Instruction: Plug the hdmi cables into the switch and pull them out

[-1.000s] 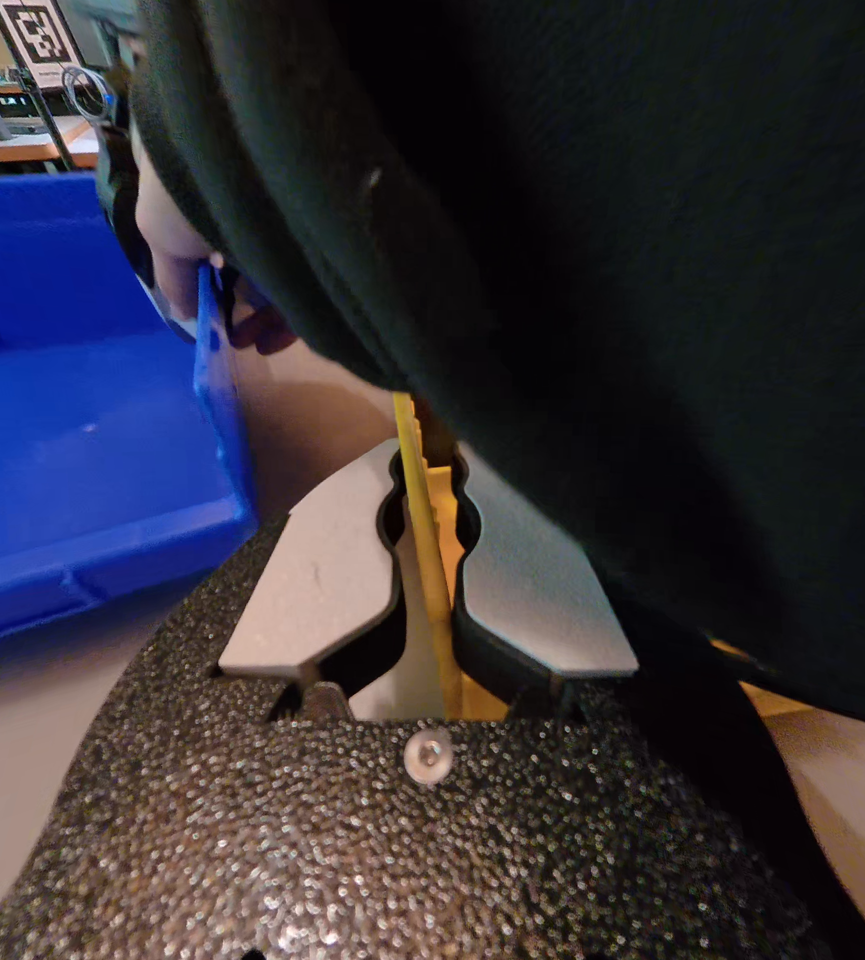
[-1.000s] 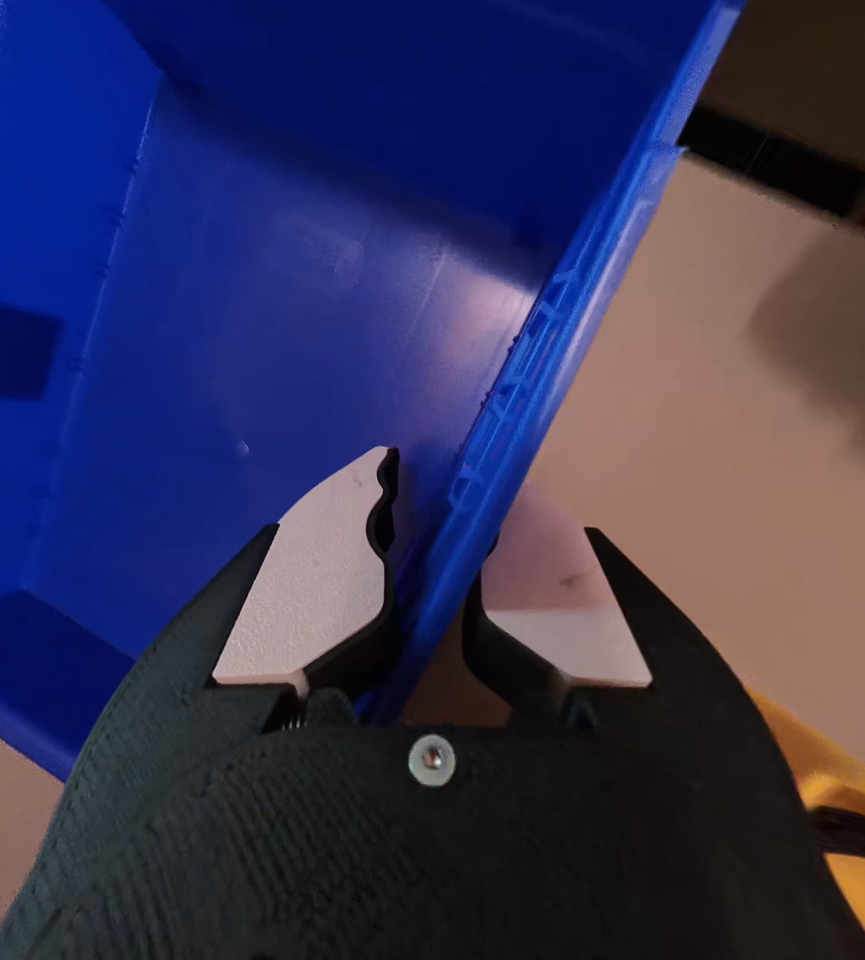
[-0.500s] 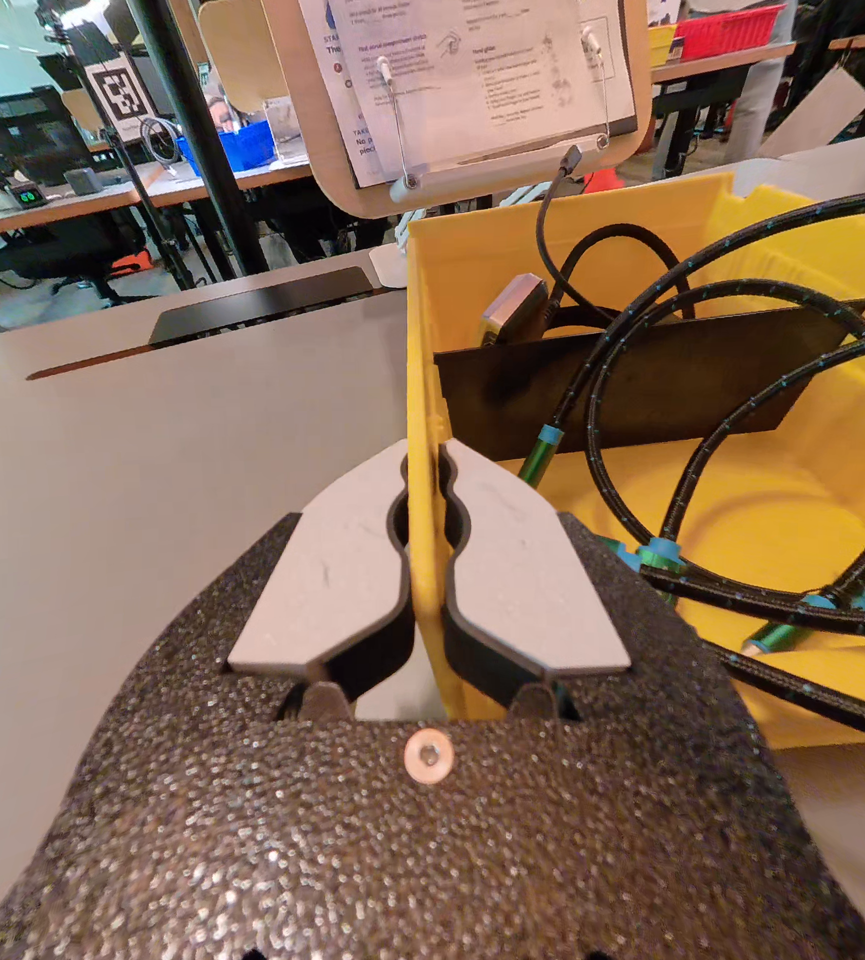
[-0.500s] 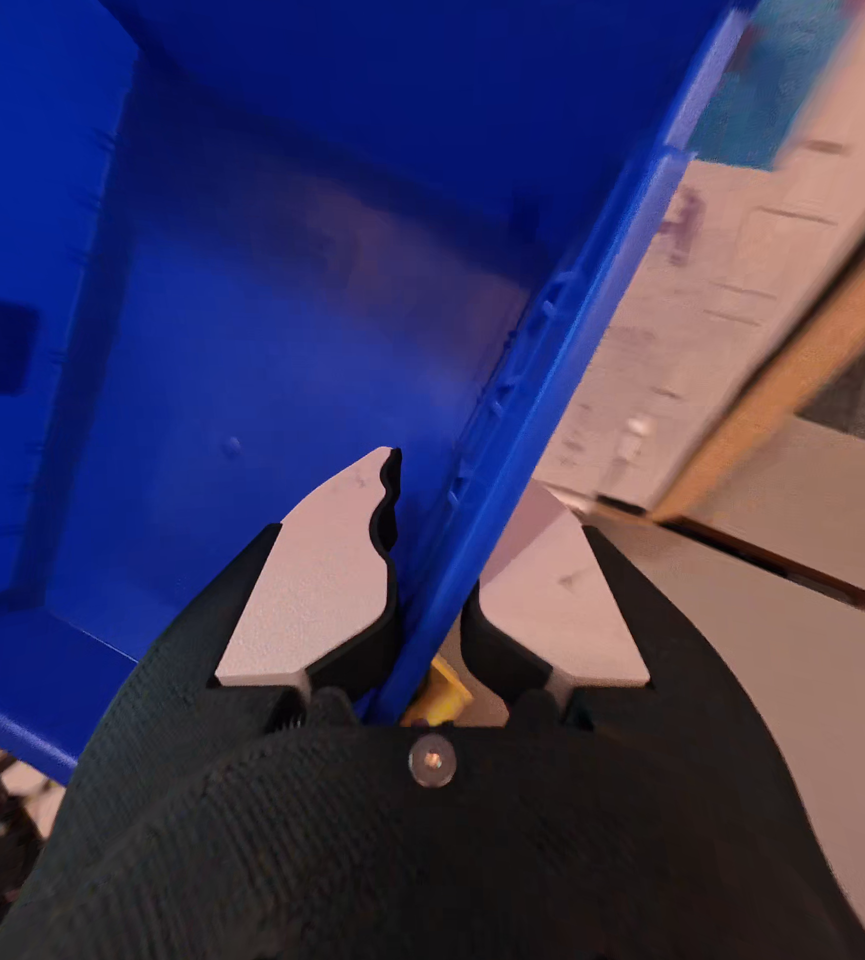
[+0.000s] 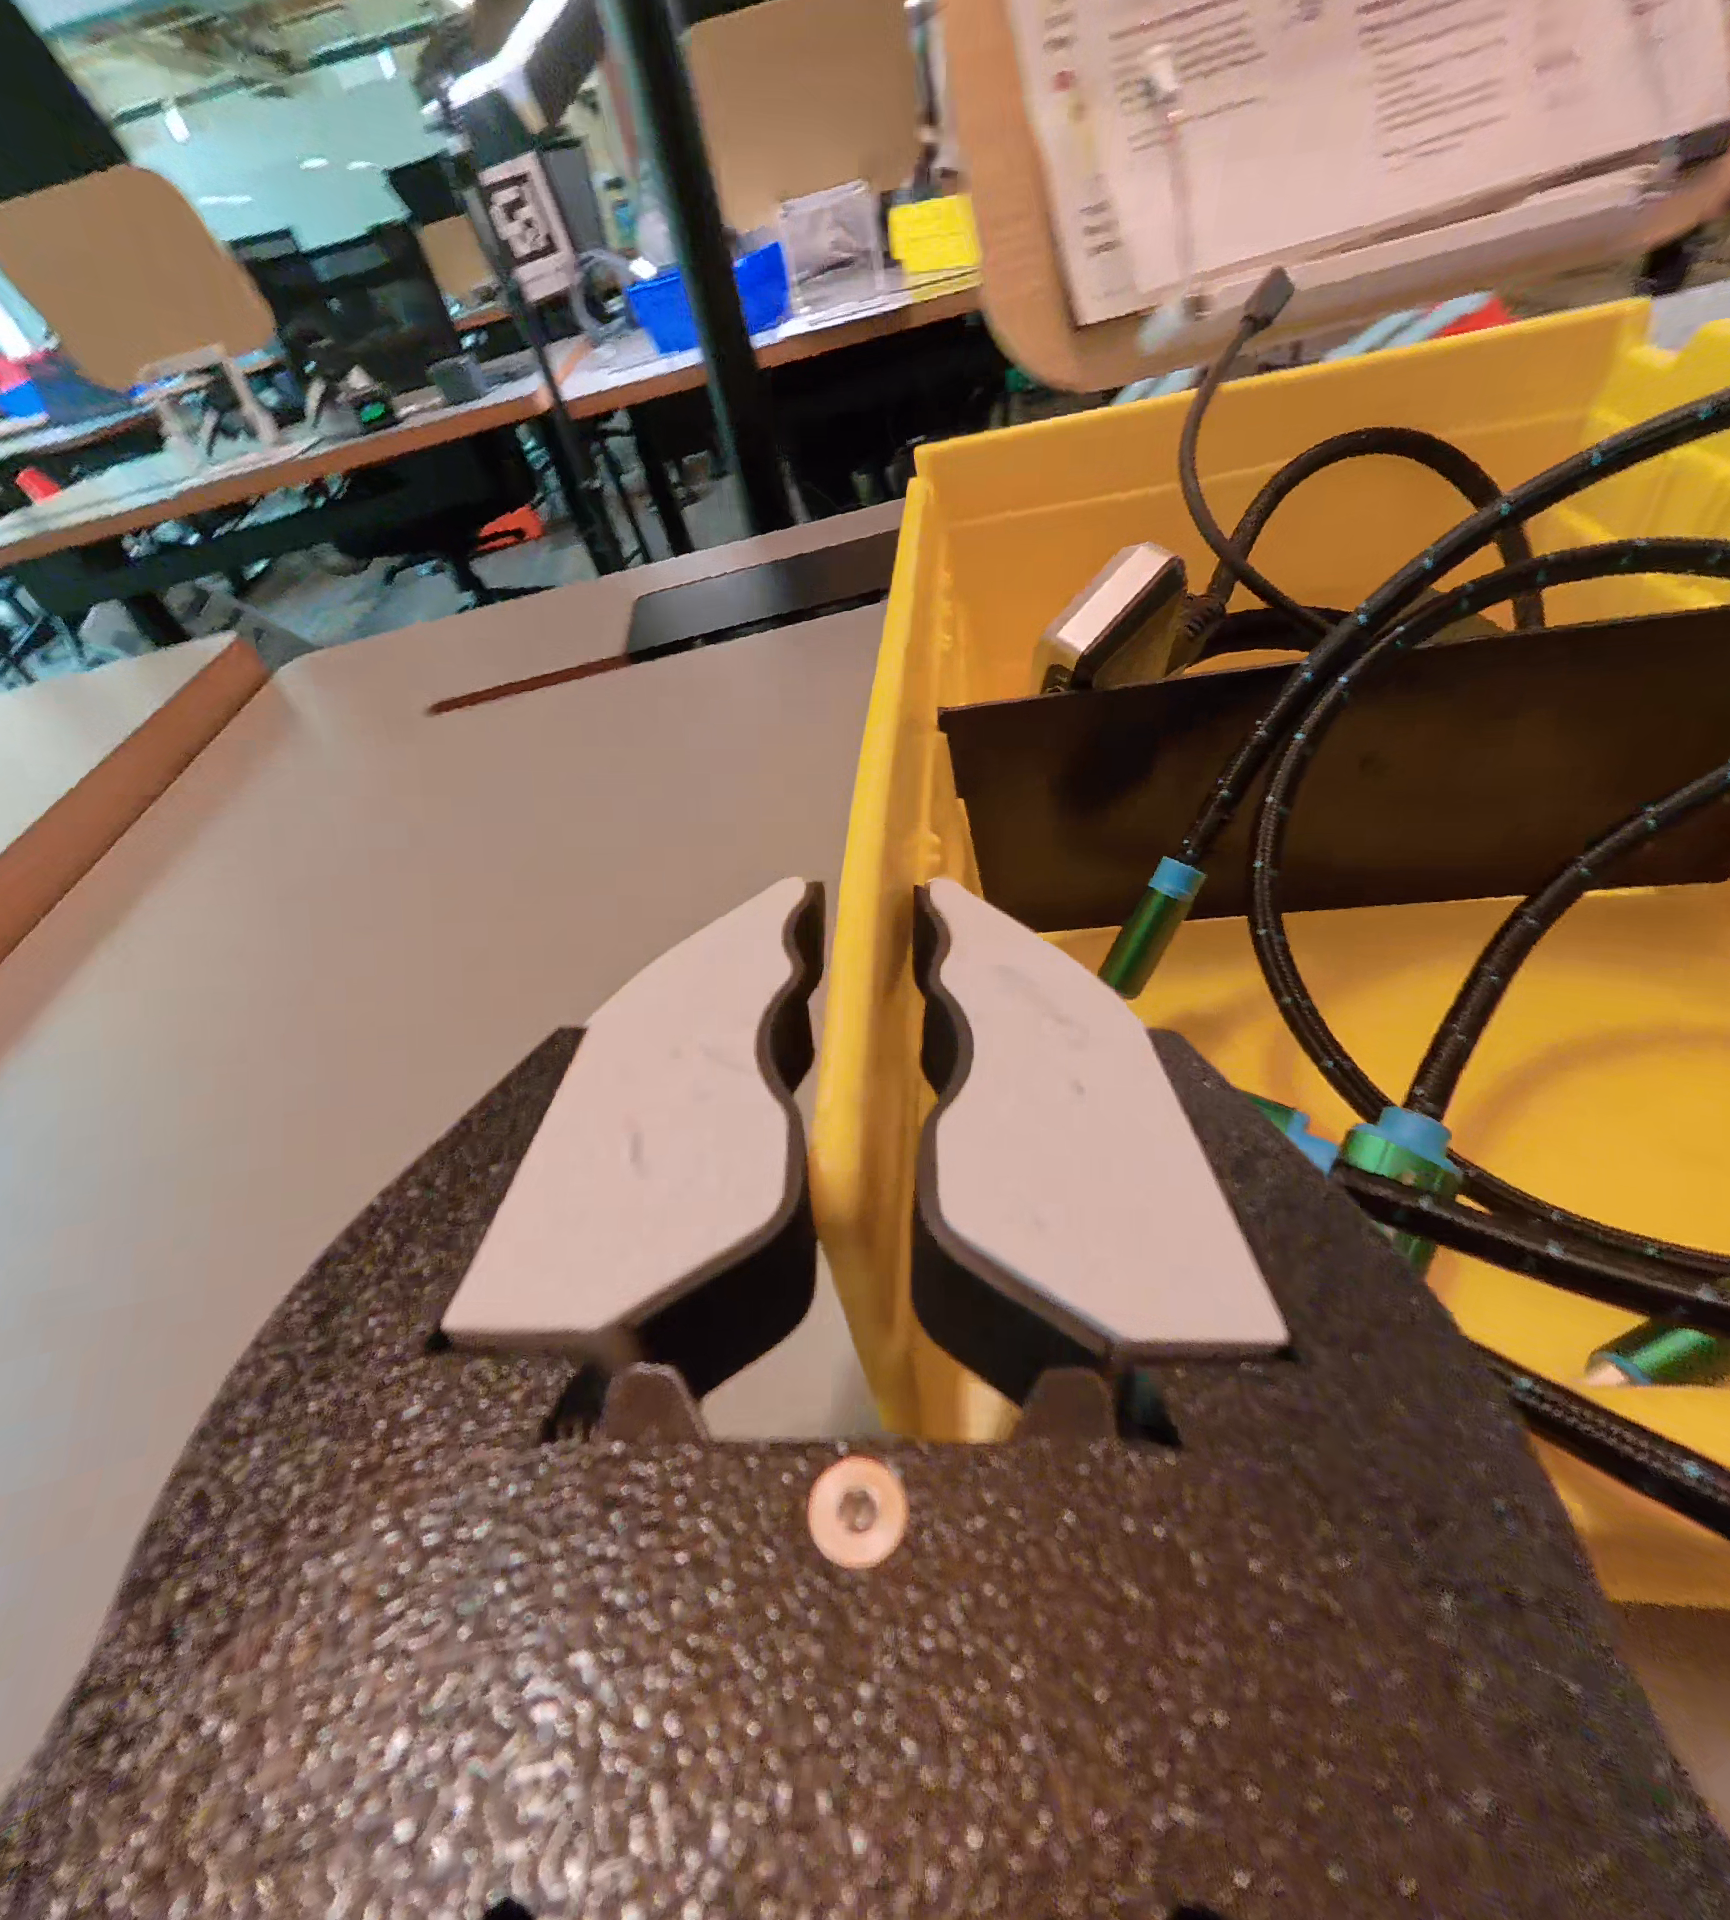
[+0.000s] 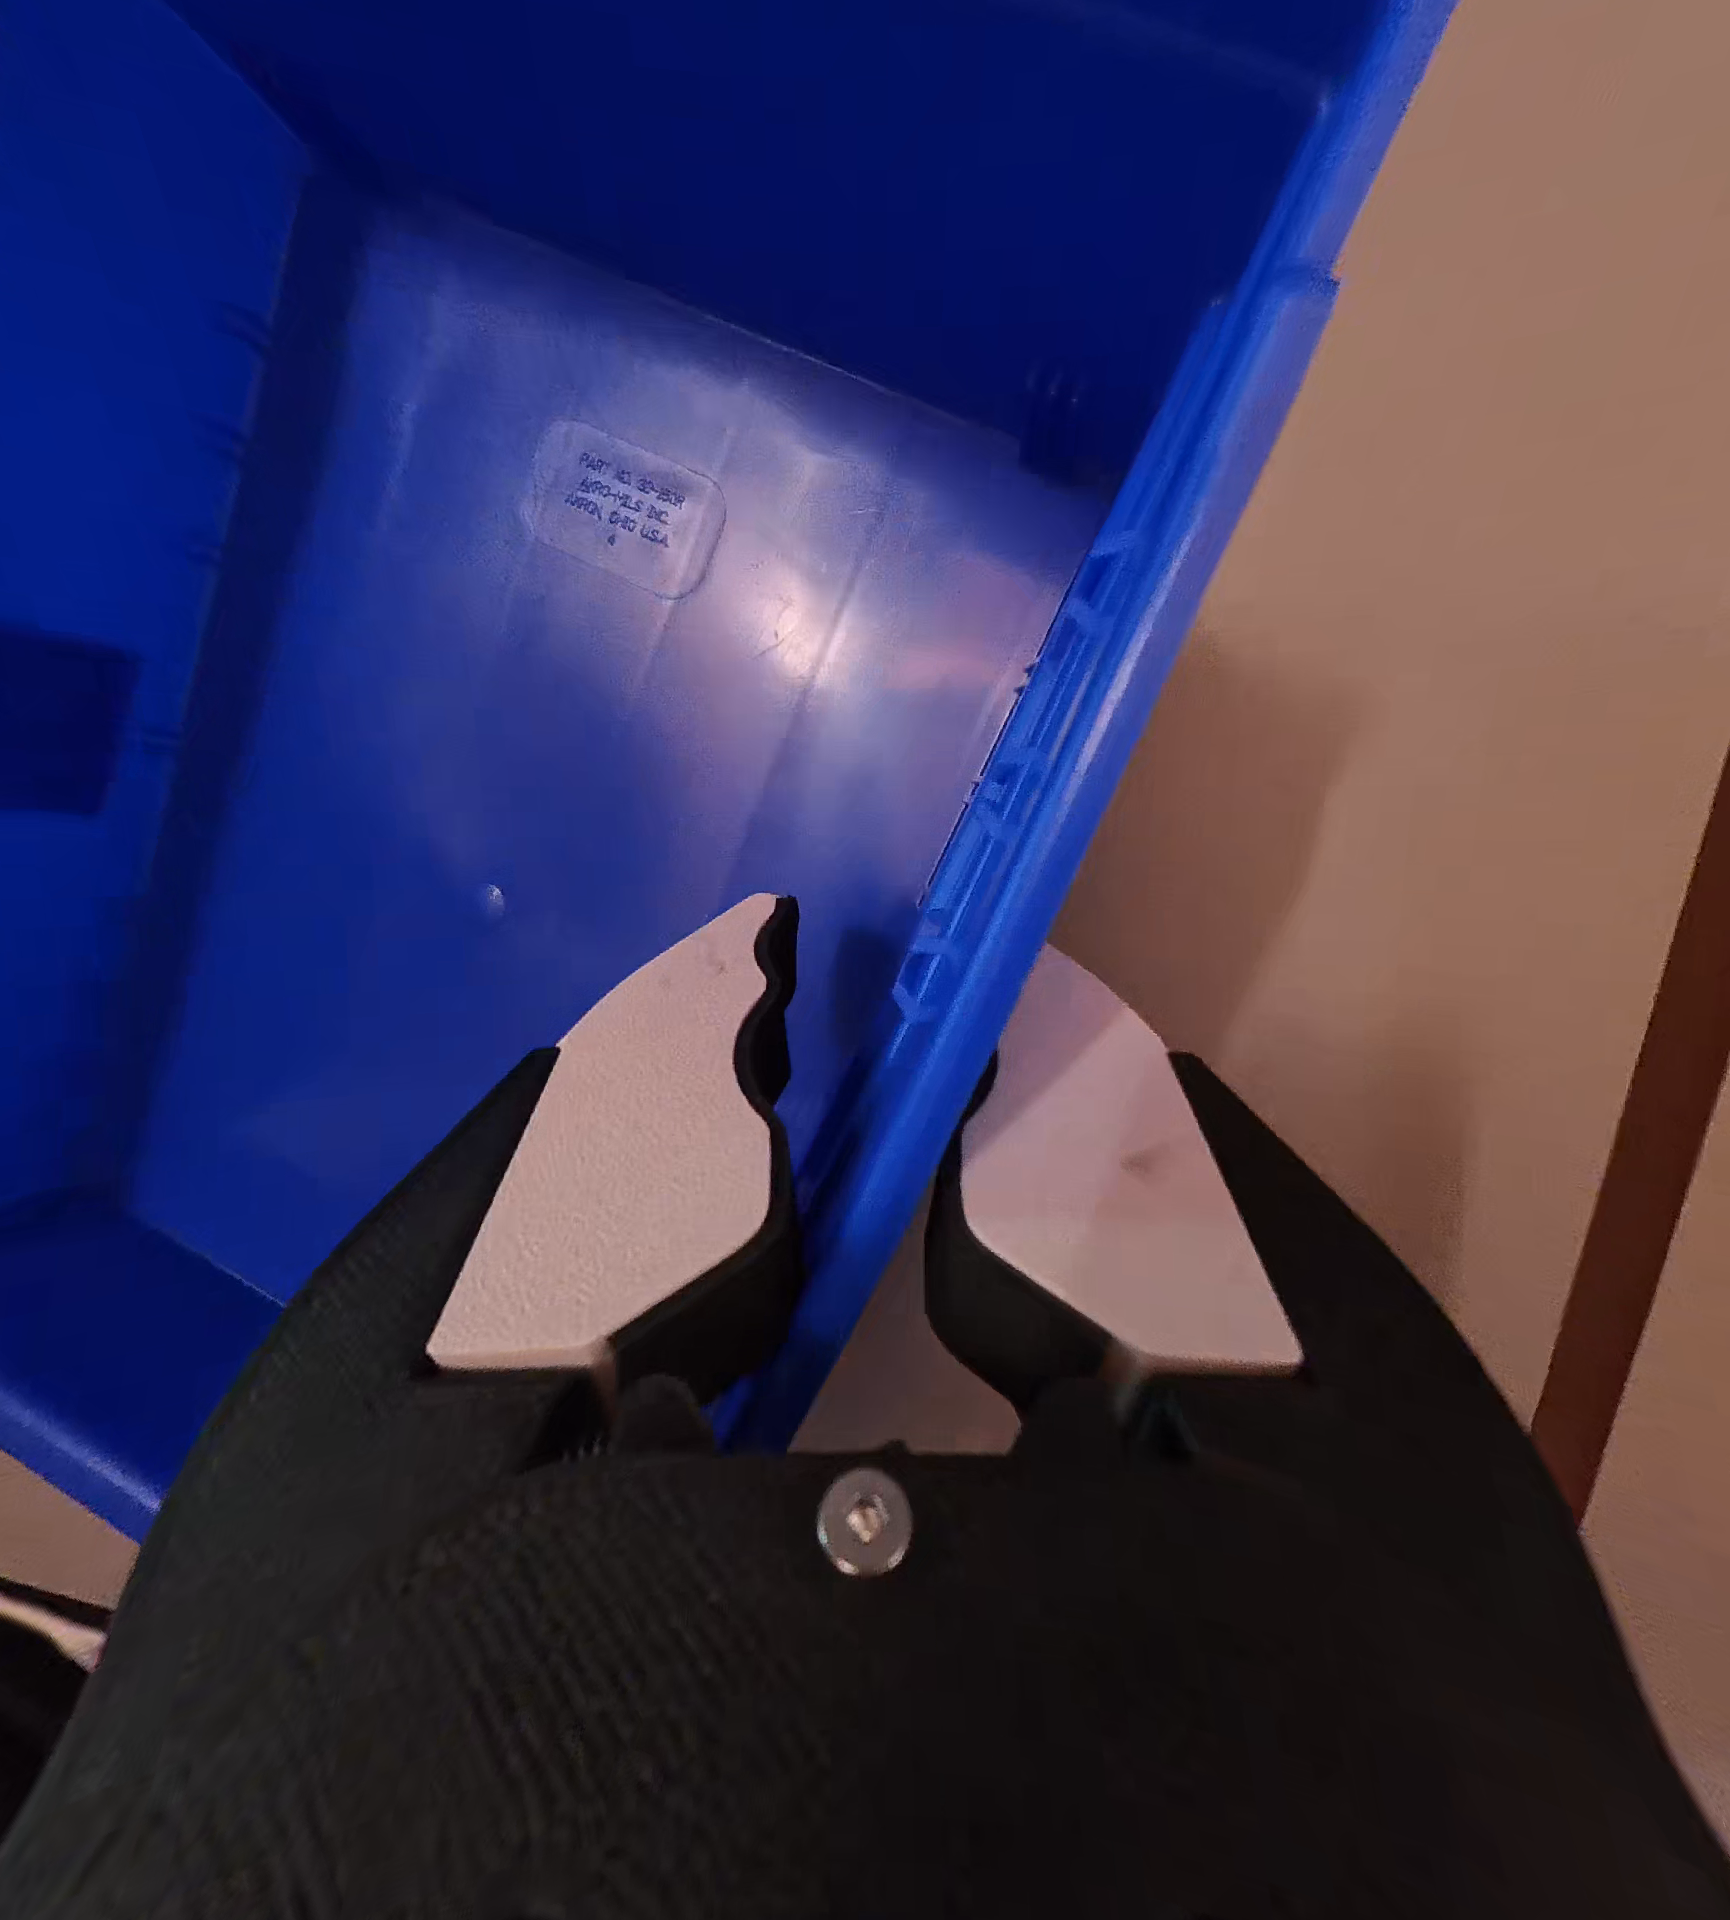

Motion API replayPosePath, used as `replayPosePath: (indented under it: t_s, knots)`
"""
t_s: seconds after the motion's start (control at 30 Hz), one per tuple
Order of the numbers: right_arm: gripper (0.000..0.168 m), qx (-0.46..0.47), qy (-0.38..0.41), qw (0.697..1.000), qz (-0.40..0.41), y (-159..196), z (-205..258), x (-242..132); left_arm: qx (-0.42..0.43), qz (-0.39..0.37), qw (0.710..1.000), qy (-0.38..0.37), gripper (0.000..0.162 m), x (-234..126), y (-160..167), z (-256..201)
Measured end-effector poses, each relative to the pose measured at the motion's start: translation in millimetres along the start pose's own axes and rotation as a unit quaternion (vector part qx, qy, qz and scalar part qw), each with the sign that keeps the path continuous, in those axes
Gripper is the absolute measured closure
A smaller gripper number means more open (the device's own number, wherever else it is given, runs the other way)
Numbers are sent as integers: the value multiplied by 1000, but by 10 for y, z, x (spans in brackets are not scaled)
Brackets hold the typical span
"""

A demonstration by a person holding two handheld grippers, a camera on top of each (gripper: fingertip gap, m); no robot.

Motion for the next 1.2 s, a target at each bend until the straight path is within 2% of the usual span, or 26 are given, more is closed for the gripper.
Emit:
replayPosePath:
  t_s: [0.1,0.2,0.27,0.33,0.47,0.5,0.63,0.7,0.77,0.87,0.93,1.0,1.03,1.13,1.17,1.2]
  knots:
    - [142,-4,-12,1000,9,228,-249,137,-66,13,998,-18,154,-22,71,306]
    - [143,-27,-25,999,5,265,-374,229,-118,19,991,-53,159,-29,122,538]
    - [143,-34,-34,999,-1,199,-393,257,-115,23,990,-78,159,-39,142,621]
    - [142,-79,-5,997,1,94,-440,284,-109,25,989,-95,159,-39,148,645]
    - [141,-129,26,989,-71,-242,-402,319,-106,26,989,-100,159,8,142,651]
    - [143,-133,41,986,-91,-316,-410,297,-104,27,989,-99,159,33,138,655]
    - [113,-173,153,955,-185,-581,-485,-59,-67,27,993,-95,157,147,125,697]
    - [111,-198,211,936,-201,-576,-451,-344,-33,26,995,-95,155,174,124,720]
    - [102,-212,229,925,-219,-465,-250,-601,-4,27,995,-92,154,175,123,720]
    - [89,-232,167,923,-259,-151,345,-823,-4,42,997,-71,151,167,116,706]
    - [90,-256,87,912,-309,75,864,-898,-11,80,995,-50,148,146,108,687]
    - [91,-274,13,896,-350,301,1336,-911,-15,90,996,-15,124,130,-14,640]
    - [91,-282,-19,887,-366,399,1546,-895,-10,87,996,-4,120,113,-107,635]
    - [95,-291,-92,857,-415,561,2033,-831,27,109,994,19,122,97,-332,648]
    - [98,-308,-101,846,-422,540,2151,-813,43,118,992,34,124,104,-404,628]
    - [98,-317,-87,849,-414,499,2191,-789,60,127,989,46,127,118,-475,615]
Point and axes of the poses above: each gripper's, where its closed fingertips meet, x out along the fingers, y out of its underside, z = x × y across the jaws, the point moved 1 cm from there along -x, back along the fingers, and after that the axes turned 2 degrees about -y, right-handed, at the moved point
